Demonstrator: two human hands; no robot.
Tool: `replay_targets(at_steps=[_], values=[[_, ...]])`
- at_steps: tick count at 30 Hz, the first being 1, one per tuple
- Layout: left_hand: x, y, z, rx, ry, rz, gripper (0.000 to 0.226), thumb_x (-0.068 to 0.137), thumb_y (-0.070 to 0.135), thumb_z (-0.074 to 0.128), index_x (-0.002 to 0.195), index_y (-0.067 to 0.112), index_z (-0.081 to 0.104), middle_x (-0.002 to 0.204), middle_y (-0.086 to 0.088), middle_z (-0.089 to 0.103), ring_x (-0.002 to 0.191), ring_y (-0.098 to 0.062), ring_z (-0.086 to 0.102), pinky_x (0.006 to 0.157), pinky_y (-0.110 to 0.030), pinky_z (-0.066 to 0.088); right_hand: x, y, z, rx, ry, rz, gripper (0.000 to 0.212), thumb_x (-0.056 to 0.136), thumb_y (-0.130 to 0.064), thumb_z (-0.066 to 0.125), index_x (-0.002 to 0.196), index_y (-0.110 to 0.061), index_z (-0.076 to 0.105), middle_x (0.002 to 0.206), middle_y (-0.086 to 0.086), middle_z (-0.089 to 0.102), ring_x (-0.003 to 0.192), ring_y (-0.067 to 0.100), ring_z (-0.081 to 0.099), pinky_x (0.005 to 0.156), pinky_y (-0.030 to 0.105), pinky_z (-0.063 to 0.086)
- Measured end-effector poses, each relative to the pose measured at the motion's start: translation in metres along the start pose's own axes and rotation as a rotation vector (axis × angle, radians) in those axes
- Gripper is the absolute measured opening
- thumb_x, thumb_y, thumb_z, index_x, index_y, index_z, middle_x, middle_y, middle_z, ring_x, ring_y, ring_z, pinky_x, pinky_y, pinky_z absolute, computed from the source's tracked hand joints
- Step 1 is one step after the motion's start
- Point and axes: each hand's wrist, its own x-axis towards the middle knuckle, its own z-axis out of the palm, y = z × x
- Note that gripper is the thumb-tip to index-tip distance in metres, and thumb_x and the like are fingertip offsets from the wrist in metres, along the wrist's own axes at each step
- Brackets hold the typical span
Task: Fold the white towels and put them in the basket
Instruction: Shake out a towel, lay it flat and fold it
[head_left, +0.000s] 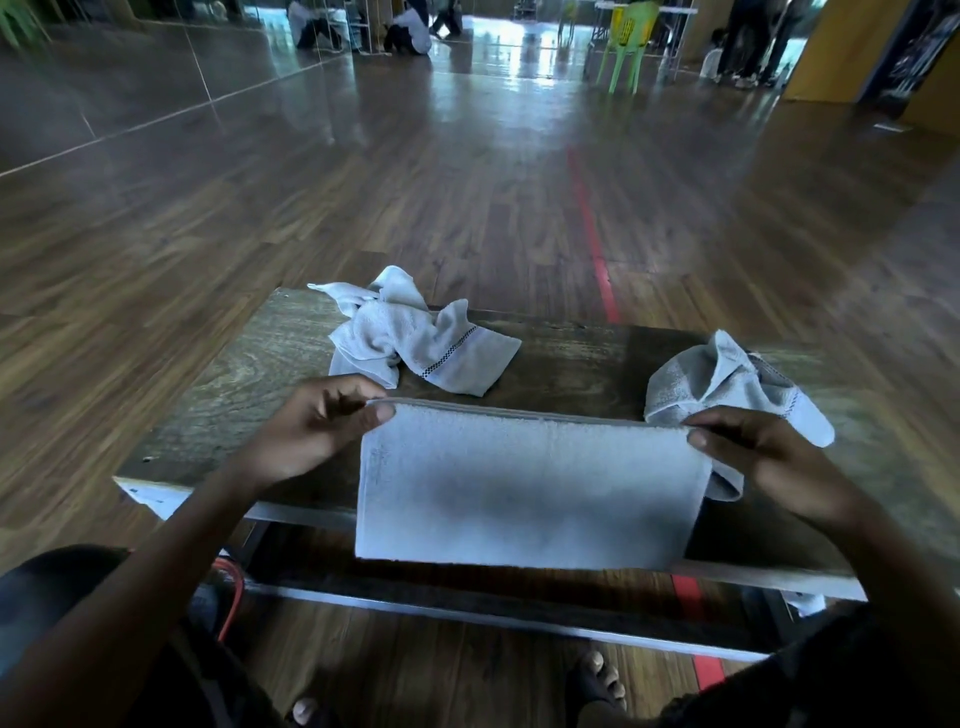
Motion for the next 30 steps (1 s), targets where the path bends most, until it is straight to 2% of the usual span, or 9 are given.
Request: replay_targets(at_steps=[2,5,7,11,16,22,24,27,30], values=[[0.004,-0.015,0.0,0.136,-0.056,-0.074,0.026,0.089,0.045,0.058,0.085,0.02,0.066,0.072,-0.007,0.061,0.065,-0.019,0.054,0.062,-0.026,0.041,0.009,0.01,0.005,-0.148,-0.049,0.026,0.009,0.089,-0.025,0.06,0.089,-0.027,0.068,0.08,0.0,0.067,0.07,0.008,0.06,0.062,0.014,0.043],[0.011,-0.034,0.012,0.312,-0.061,-0.099,0.031,0.088,0.053,0.055,0.076,0.025,0.063,0.065,0.005,0.058,0.059,-0.005,0.052,0.056,-0.015,0.036,0.02,0.026,0.017,-0.264,-0.072,0.078,0.011,0.092,-0.019,0.058,0.086,-0.025,0.065,0.07,-0.003,0.066,0.063,0.007,0.06,0.061,0.014,0.044],[0.017,-0.047,0.023,0.401,-0.016,-0.15,0.031,0.092,0.041,0.057,0.08,0.014,0.065,0.058,0.004,0.056,0.057,-0.003,0.054,0.052,-0.013,0.032,0.027,0.036,0.027,-0.277,-0.067,0.1,0.014,0.093,-0.014,0.056,0.087,-0.023,0.063,0.066,-0.013,0.064,0.062,-0.004,0.058,0.061,0.008,0.04],[0.032,-0.067,0.039,0.524,0.021,-0.312,0.018,0.094,0.027,0.054,0.085,0.015,0.064,0.066,0.002,0.061,0.057,-0.002,0.052,0.053,-0.02,0.034,0.043,0.06,0.043,-0.337,0.034,0.147,0.01,0.092,-0.017,0.057,0.094,-0.021,0.067,0.085,-0.009,0.066,0.082,0.004,0.059,0.068,0.009,0.037],[0.048,-0.08,0.052,0.513,0.07,-0.339,0.019,0.094,0.023,0.052,0.086,0.013,0.066,0.07,0.002,0.06,0.071,-0.018,0.059,0.059,-0.025,0.037,0.063,0.074,0.057,-0.439,0.082,0.204,0.016,0.093,-0.018,0.055,0.101,-0.013,0.068,0.092,-0.004,0.064,0.087,0.009,0.055,0.076,0.021,0.034],[0.06,-0.101,0.061,0.631,0.045,-0.392,0.023,0.094,0.031,0.048,0.09,0.017,0.065,0.086,-0.006,0.066,0.083,-0.025,0.062,0.072,-0.033,0.047,0.079,0.09,0.067,-0.509,0.111,0.233,0.018,0.093,-0.018,0.053,0.097,-0.012,0.07,0.098,0.005,0.068,0.087,0.016,0.06,0.078,0.028,0.043],[0.061,-0.102,0.064,0.657,0.086,-0.362,0.019,0.092,0.032,0.051,0.095,0.02,0.065,0.094,-0.004,0.065,0.088,-0.025,0.062,0.079,-0.036,0.048,0.077,0.09,0.072,-0.602,0.138,0.22,0.02,0.094,-0.02,0.051,0.104,-0.014,0.067,0.107,0.007,0.061,0.091,0.02,0.06,0.079,0.033,0.047],[0.06,-0.096,0.078,0.774,0.162,-0.108,0.019,0.089,0.031,0.057,0.104,0.024,0.067,0.106,0.004,0.065,0.098,-0.02,0.06,0.089,-0.039,0.04,0.073,0.085,0.087,-0.856,0.244,0.061,0.026,0.093,-0.023,0.05,0.114,-0.013,0.062,0.117,0.011,0.056,0.1,0.029,0.058,0.081,0.042,0.05],[0.061,-0.084,0.099,0.827,0.125,0.089,0.03,0.087,0.039,0.049,0.104,0.026,0.07,0.103,0.008,0.069,0.099,-0.017,0.063,0.088,-0.039,0.039,0.074,0.066,0.114,-0.931,0.274,-0.143,0.039,0.089,-0.033,0.039,0.116,-0.015,0.061,0.118,0.008,0.06,0.106,0.027,0.058,0.087,0.045,0.046]])
